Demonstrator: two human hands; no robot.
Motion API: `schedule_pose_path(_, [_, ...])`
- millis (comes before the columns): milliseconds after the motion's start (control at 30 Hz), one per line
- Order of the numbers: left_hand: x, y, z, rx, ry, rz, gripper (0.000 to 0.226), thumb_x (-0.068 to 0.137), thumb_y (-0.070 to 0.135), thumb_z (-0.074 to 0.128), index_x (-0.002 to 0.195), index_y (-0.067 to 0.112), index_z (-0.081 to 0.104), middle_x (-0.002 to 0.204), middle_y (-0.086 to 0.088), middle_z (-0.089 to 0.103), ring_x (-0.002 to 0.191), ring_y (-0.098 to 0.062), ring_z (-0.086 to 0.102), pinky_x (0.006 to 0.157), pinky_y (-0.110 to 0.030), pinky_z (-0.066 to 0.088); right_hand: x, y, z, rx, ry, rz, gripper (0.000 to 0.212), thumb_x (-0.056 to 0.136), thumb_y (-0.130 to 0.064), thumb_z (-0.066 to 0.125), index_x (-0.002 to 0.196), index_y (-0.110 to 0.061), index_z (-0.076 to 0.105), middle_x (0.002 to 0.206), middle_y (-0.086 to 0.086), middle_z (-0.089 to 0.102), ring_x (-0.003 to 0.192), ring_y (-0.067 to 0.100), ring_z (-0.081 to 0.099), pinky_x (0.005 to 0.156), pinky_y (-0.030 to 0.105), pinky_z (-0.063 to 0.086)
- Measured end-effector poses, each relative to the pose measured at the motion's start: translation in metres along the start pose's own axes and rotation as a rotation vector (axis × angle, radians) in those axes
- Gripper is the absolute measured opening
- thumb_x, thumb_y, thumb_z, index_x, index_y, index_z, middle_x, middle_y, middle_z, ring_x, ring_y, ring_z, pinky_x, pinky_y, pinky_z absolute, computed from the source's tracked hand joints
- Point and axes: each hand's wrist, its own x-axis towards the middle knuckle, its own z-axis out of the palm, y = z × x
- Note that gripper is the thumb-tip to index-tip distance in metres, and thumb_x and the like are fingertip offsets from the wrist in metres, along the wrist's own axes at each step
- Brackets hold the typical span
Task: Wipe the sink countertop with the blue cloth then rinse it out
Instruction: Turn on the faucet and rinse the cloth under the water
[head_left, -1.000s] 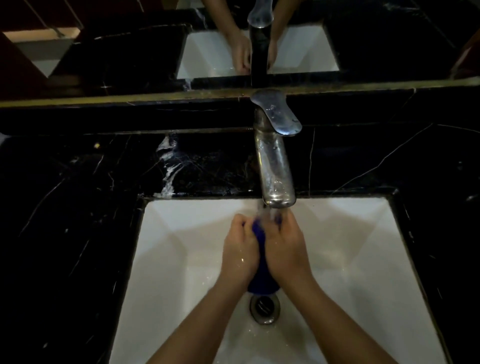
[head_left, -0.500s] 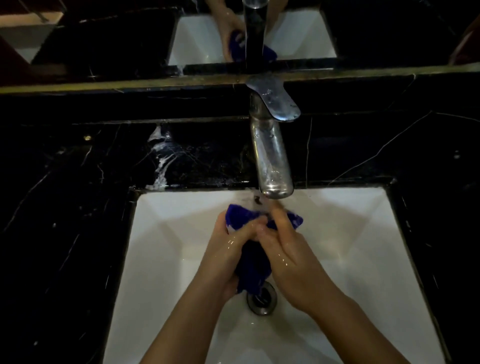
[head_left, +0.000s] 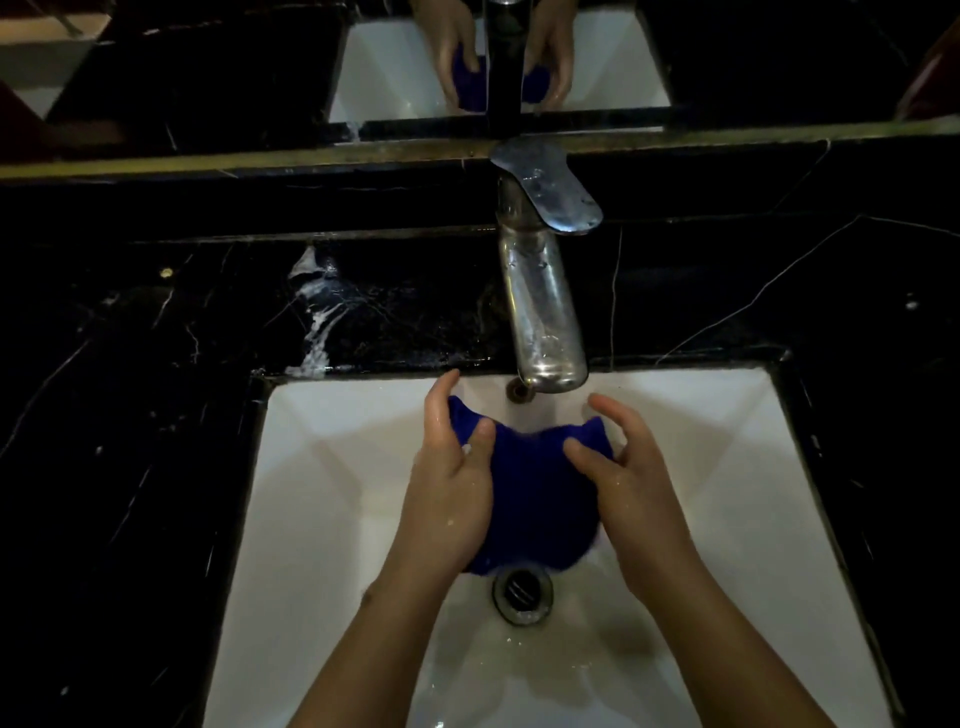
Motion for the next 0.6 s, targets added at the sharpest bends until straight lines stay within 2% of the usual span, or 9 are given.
schedule_pose_path(33, [0.001,-0.002,-0.003,0.132,0.033,0.106,0.045,0.106,0.024,0.041,0.145,0.043,0.03,0.106,0.009,0.064,0.083,-0.004,0.065,0.068,-0.013,0.052,-0.001,0.0,0.001,-0.013,0.004,-0.054,0.047,0.099,-0.016,0.057,0.138,-0.037,0.044,0.124,0.001,0.061,0.092,0.013,0.07,0.075,0.03,0.061])
schedule_pose_path(100, [0.001,-0.001,-0.002,0.214,0.091,0.22,0.036,0.106,0.02,0.039,0.138,0.038,0.038,0.082,0.008,0.067,0.071,-0.003,0.066,0.057,-0.013,0.05,-0.005,-0.003,0.009,0.013,0.036,-0.146,0.037,0.102,-0.013,0.05,0.131,-0.035,0.047,0.112,-0.001,0.064,0.087,0.009,0.07,0.065,0.026,0.059])
schedule_pose_path(200, [-0.003,0.008,0.025,0.147,0.175,0.22,0.016,0.106,0.019,0.04,0.1,0.024,0.053,0.07,0.004,0.063,0.061,-0.002,0.062,0.048,-0.015,0.044,0.01,-0.01,0.029,-0.052,0.195,-0.201,0.016,0.105,-0.024,0.044,0.11,-0.033,0.056,0.095,-0.005,0.067,0.081,0.01,0.069,0.067,0.036,0.06])
schedule_pose_path(267, [0.005,0.004,0.041,0.081,0.183,0.145,0.02,0.105,0.025,0.043,0.089,0.021,0.054,0.07,0.004,0.064,0.061,-0.005,0.06,0.052,-0.02,0.045,0.017,-0.014,0.041,-0.107,0.162,-0.145,0.024,0.105,-0.038,0.042,0.099,-0.024,0.061,0.087,-0.002,0.07,0.078,0.013,0.067,0.067,0.033,0.055])
schedule_pose_path(367, [0.034,-0.007,0.031,-0.07,0.248,0.033,0.021,0.102,0.018,0.049,0.083,0.016,0.057,0.07,0.001,0.062,0.065,-0.012,0.055,0.068,-0.037,0.048,0.004,-0.008,0.057,-0.191,0.098,-0.154,0.021,0.102,-0.042,0.044,0.105,-0.028,0.059,0.09,-0.004,0.07,0.084,0.015,0.067,0.067,0.027,0.051])
schedule_pose_path(433, [0.031,-0.011,0.028,-0.078,0.225,0.041,0.022,0.103,0.017,0.048,0.085,0.007,0.057,0.073,-0.006,0.062,0.066,-0.01,0.055,0.067,-0.033,0.046,0.004,-0.004,0.057,-0.241,0.106,-0.222,0.014,0.103,-0.036,0.044,0.103,-0.034,0.058,0.093,-0.002,0.071,0.085,0.016,0.069,0.072,0.032,0.054])
schedule_pose_path(467, [0.024,-0.014,0.031,-0.027,0.183,0.057,0.025,0.104,0.021,0.047,0.084,0.007,0.056,0.071,-0.002,0.061,0.065,-0.008,0.054,0.064,-0.03,0.045,0.008,-0.004,0.054,-0.277,0.113,-0.25,0.016,0.104,-0.034,0.043,0.097,-0.032,0.058,0.091,0.001,0.071,0.083,0.02,0.068,0.072,0.037,0.052])
schedule_pose_path(533, [0.012,-0.027,0.035,0.043,0.126,0.07,0.03,0.105,0.028,0.044,0.08,0.015,0.053,0.069,0.003,0.06,0.064,-0.006,0.054,0.061,-0.029,0.046,0.013,-0.005,0.05,-0.329,0.086,-0.272,0.024,0.103,-0.04,0.041,0.088,-0.027,0.055,0.085,0.006,0.069,0.079,0.026,0.066,0.069,0.04,0.048])
schedule_pose_path(600, [0.016,-0.038,0.028,0.158,0.106,0.099,0.027,0.104,0.022,0.047,0.079,0.028,0.056,0.069,0.006,0.06,0.07,0.001,0.059,0.063,-0.028,0.045,0.012,-0.006,0.054,-0.513,-0.006,-0.297,0.023,0.101,-0.045,0.035,0.095,-0.029,0.05,0.088,0.008,0.069,0.079,0.028,0.065,0.069,0.038,0.047])
